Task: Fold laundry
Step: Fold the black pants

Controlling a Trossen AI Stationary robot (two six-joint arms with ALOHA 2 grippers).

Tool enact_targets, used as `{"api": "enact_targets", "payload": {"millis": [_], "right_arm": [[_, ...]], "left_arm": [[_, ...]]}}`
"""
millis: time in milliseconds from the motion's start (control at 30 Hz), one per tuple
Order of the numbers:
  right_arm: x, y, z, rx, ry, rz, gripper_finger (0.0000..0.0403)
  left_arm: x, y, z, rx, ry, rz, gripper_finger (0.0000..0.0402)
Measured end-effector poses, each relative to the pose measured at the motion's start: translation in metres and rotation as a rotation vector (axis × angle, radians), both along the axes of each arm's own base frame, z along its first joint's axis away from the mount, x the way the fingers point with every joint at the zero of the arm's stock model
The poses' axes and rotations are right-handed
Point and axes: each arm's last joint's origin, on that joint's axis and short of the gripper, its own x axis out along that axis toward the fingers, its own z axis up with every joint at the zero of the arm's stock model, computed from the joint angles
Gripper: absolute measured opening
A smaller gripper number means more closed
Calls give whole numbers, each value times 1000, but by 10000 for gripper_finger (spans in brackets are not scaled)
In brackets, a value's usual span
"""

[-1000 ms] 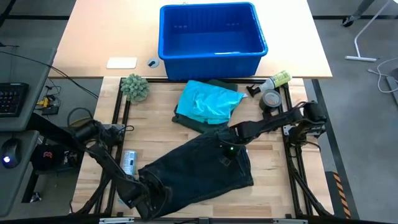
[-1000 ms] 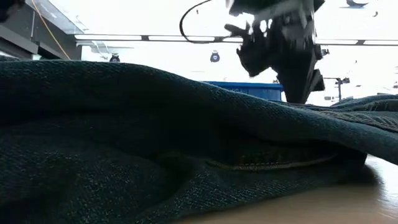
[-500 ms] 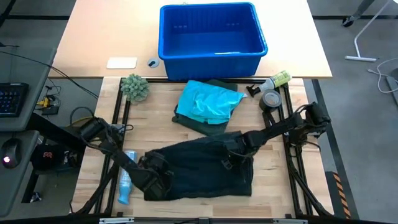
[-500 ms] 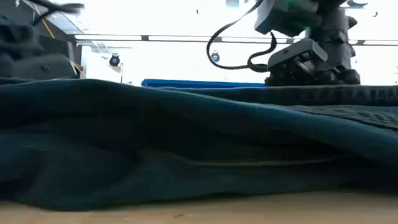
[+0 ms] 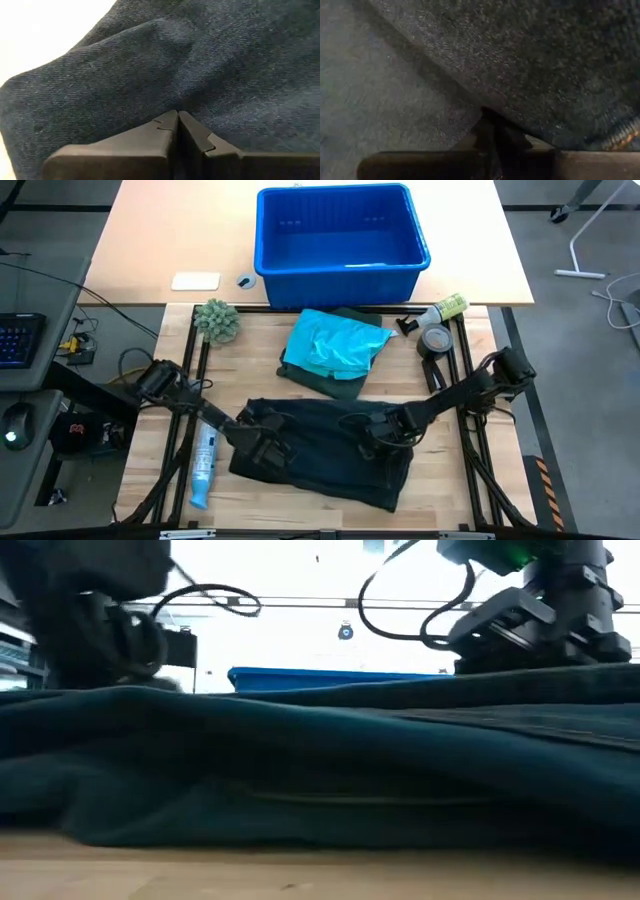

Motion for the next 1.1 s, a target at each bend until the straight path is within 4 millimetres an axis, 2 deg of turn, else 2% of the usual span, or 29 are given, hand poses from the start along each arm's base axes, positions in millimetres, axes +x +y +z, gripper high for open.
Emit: {"api": "enact_targets", "payload": {"millis": [167,300,467,600,700,767,900,1000,1100], "right_arm": [[-19,-9,6,-96,140,22,0],[-24,-15,16,-114,128,56,0],[-31,-19,44,-106,11,48,0],[-41,-24,71,-100,-110,33,0],[-50,-30,91,-140,-211,-6,0],[-56,-35,100,-190,-255,-50,0],[-65,-42,110,-279,-306,-93,0],[-67,-46,111,-302,-296,-91,0],[-68,-46,110,-312,-288,-72,0]], "left_arm": [[10,-4,14,-49,-158,0,0],[15,-3,17,-90,-171,-21,0],[12,-4,55,-144,-260,-67,0],[-5,3,94,-173,-337,-99,0],[-28,12,121,-241,-340,-89,0],[-47,14,131,-263,-328,-57,0],[-85,17,130,-320,-310,62,0],[-104,16,112,-434,-372,190,0],[-112,14,90,-567,-512,326,3]]}}
